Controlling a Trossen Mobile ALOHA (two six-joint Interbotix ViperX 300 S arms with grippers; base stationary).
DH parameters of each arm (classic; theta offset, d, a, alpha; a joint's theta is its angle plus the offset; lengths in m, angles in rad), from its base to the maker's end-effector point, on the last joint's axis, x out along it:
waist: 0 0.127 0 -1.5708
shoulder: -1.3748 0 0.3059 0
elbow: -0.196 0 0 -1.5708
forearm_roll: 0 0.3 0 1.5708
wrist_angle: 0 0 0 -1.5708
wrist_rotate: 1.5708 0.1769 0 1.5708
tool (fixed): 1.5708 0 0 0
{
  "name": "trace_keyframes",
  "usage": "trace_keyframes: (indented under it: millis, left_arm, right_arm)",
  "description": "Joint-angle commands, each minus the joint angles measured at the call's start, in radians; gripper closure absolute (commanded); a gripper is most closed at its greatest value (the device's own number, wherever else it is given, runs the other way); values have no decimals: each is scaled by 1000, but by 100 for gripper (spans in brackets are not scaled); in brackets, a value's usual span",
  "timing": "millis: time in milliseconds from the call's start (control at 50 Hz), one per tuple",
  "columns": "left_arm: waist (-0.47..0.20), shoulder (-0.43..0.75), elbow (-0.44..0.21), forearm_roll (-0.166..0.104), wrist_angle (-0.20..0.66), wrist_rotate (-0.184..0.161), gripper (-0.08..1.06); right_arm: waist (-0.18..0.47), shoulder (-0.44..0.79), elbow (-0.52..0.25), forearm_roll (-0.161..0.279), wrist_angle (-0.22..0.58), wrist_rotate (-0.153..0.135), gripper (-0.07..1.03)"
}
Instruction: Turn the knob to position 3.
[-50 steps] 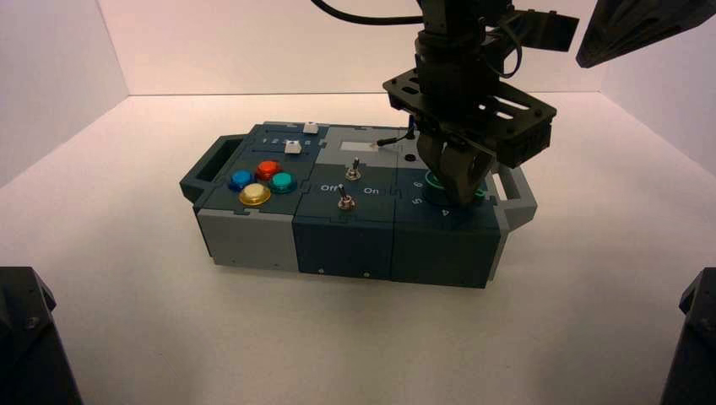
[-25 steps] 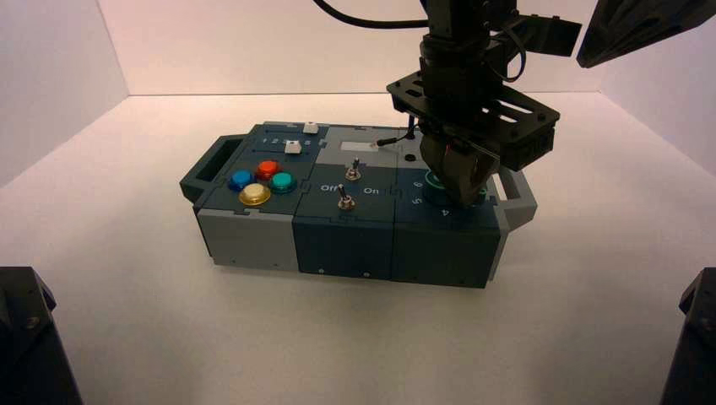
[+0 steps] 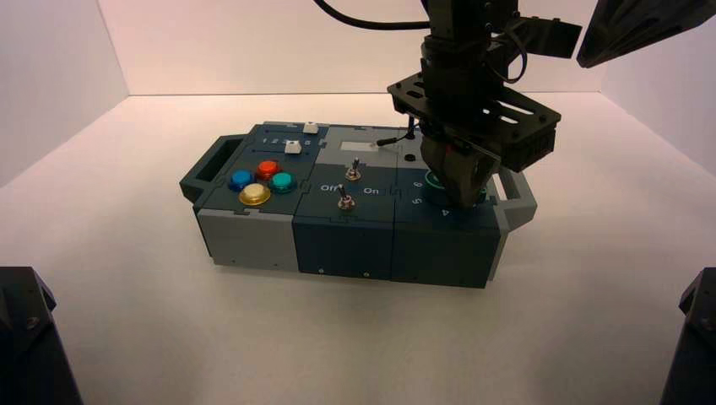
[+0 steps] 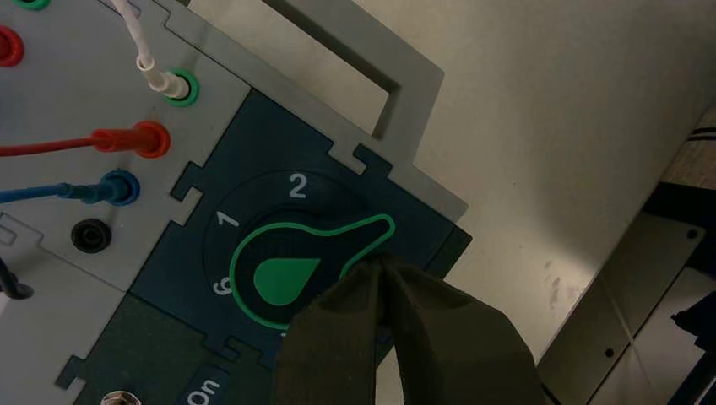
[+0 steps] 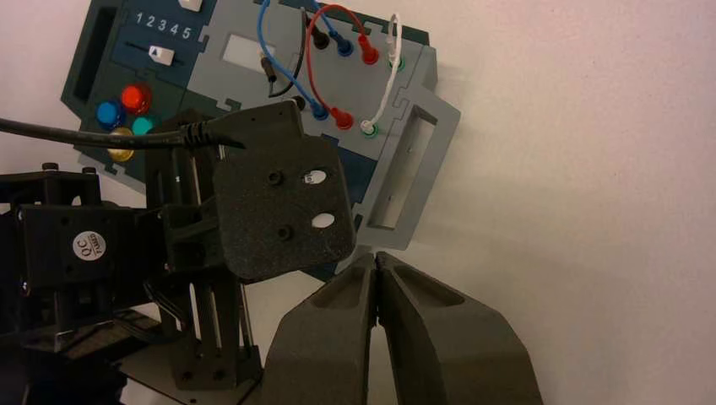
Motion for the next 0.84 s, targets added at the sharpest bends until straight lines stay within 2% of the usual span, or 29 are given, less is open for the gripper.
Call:
trace_keyframes:
  millis: [20,320,680,840]
  left_arm:
    - [-3,-60,12,-8,-3,-2,101]
    - [-3,-167,107,-8,-5,-14,101]
    - [2,-225,170,-6,-8,-40,101]
    - [5,-247,193,-5,-17,-40,101]
  right_arm:
    - [2,-2,-35,5,-6,-3,99]
    - [2,-5,-37,3,-6,-11,99]
    - [2,-11,-40,3,-2,-23,98]
    - [2,-14,-40,3,-2,-23,98]
